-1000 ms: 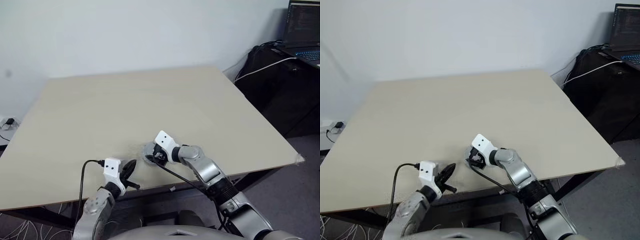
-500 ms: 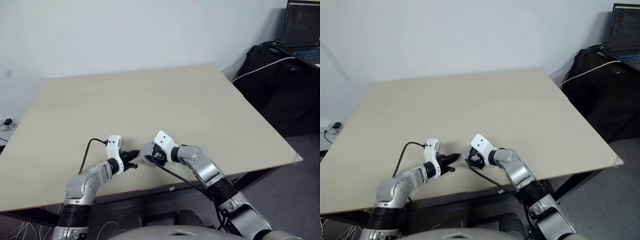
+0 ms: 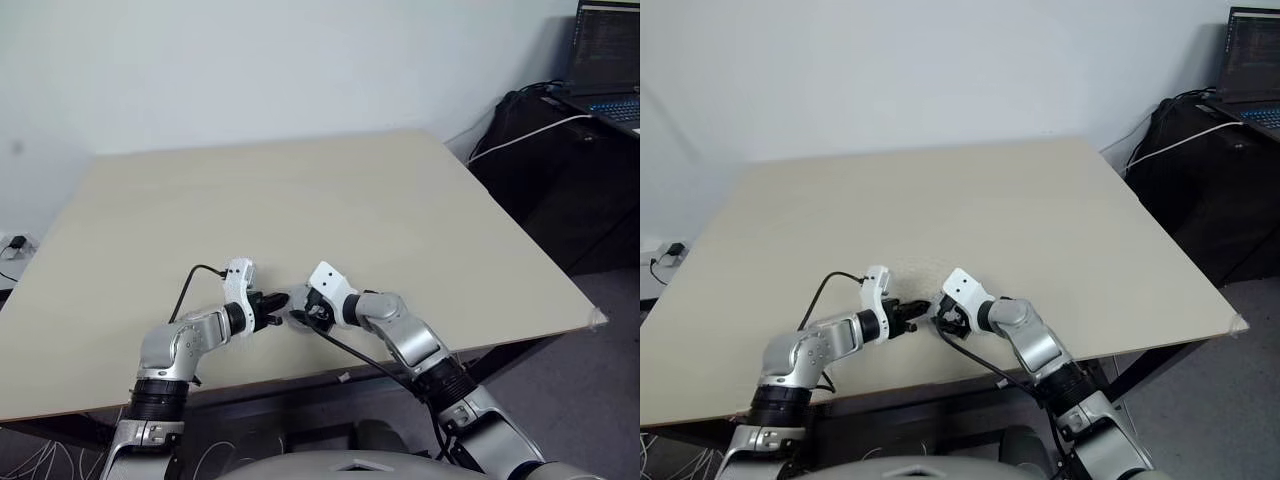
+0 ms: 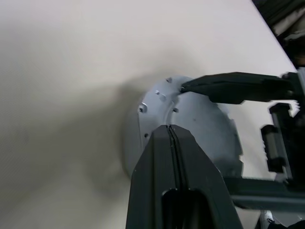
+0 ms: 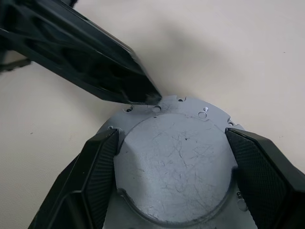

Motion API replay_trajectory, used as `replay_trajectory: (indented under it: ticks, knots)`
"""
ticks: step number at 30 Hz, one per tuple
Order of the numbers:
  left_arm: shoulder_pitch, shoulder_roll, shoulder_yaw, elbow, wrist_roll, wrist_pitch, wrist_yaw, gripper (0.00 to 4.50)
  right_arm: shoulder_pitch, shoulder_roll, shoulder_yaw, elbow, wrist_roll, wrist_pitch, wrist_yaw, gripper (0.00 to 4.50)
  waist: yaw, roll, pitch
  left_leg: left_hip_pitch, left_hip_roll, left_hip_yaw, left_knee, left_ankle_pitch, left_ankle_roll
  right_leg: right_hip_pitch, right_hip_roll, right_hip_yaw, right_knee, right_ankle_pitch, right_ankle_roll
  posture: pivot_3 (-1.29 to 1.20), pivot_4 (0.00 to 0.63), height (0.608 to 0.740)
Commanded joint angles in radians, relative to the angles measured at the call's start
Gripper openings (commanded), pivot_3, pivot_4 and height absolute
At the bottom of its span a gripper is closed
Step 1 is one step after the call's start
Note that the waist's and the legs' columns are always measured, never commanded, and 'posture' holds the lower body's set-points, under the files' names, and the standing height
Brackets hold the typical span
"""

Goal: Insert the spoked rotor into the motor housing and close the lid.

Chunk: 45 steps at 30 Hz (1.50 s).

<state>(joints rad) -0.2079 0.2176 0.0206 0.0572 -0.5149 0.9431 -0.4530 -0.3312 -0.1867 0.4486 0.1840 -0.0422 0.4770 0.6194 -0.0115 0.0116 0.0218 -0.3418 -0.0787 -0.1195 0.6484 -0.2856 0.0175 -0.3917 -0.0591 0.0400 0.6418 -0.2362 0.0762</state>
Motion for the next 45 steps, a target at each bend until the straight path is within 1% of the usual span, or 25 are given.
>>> replay_trajectory:
  ticks: [1,15,16,18,24,27,32,37,40,45]
  knots:
    - [-0.041,-0.005,-0.003,0.024,0.017,0.019,0.024,0.00,0.023,-0.014,0.020,0.046,-0.031,0.058,-0.008,3.28,0.000,0.000,0.000,0.000,0.000,0.000,0.000,0.000,0.000,0.000,0.000,0.000,0.000,0.000,0.000,0.00,0.000,0.740]
    - [-0.045,-0.015,-0.053,0.030,0.041,0.074,0.023,0.00,0.033,-0.015,0.008,0.014,-0.005,0.067,0.007,3.28,0.001,-0.001,-0.002,0.000,0.000,-0.001,0.000,0.000,0.000,0.000,0.000,0.000,0.000,0.000,0.000,0.00,0.000,0.740]
    - [-0.045,-0.014,-0.054,0.029,0.041,0.074,0.022,0.00,0.034,-0.014,0.005,0.008,-0.001,0.066,0.009,4.01,0.001,-0.001,-0.002,0.000,0.000,-0.001,0.000,0.000,0.000,0.000,0.000,0.000,-0.001,0.000,0.000,0.00,0.000,0.740]
    - [-0.042,-0.014,-0.055,0.029,0.042,0.073,0.020,0.00,0.036,-0.012,-0.002,-0.004,0.005,0.066,0.008,4.47,0.001,-0.001,-0.002,0.000,-0.001,-0.001,-0.001,0.000,0.000,0.000,0.000,0.000,-0.001,0.000,0.000,0.00,0.000,0.740]
    - [-0.030,-0.016,-0.063,0.023,0.044,0.071,0.012,0.00,0.051,-0.001,-0.035,-0.043,0.025,0.063,0.000,4.47,0.003,-0.002,-0.002,0.000,-0.001,-0.001,-0.001,0.000,0.000,0.000,0.000,0.000,-0.001,0.000,0.000,0.00,0.000,0.740]
    - [-0.027,-0.016,-0.070,0.017,0.042,0.074,0.006,0.00,0.074,-0.002,-0.072,-0.095,0.068,0.081,0.016,4.47,0.004,-0.002,-0.002,-0.001,-0.001,-0.001,-0.001,0.000,0.000,0.000,0.000,0.000,-0.002,0.000,0.000,0.00,0.000,0.740]
    - [-0.027,-0.019,-0.075,0.016,0.043,0.073,0.001,0.00,0.128,-0.059,-0.116,-0.227,0.131,0.101,0.065,4.47,0.010,-0.002,-0.001,-0.003,-0.002,-0.003,-0.001,-0.001,0.001,0.000,-0.001,0.000,-0.004,0.000,0.000,0.00,0.000,0.740]
    - [-0.031,-0.025,-0.084,0.021,0.045,0.067,-0.009,0.00,0.176,-0.098,-0.176,-0.324,0.193,0.119,0.072,4.47,0.016,-0.003,-0.001,-0.005,-0.002,-0.003,-0.001,-0.002,0.002,0.000,-0.001,-0.001,-0.007,0.000,0.001,0.00,0.000,0.740]
    - [-0.034,-0.026,-0.085,0.022,0.046,0.067,-0.015,0.00,0.205,-0.108,-0.227,-0.386,0.263,0.167,0.080,4.47,0.022,-0.003,-0.001,-0.006,-0.002,-0.004,-0.001,-0.002,0.003,-0.001,-0.001,-0.001,-0.008,0.000,0.001,0.00,0.000,0.740]
    - [-0.040,-0.026,-0.087,0.029,0.046,0.063,-0.019,0.00,0.213,-0.062,-0.383,-0.462,0.433,0.352,0.019,4.47,0.030,-0.003,-0.001,-0.007,-0.002,-0.004,-0.001,-0.003,0.004,-0.001,-0.001,-0.001,-0.011,0.001,0.001,0.00,0.000,0.740]
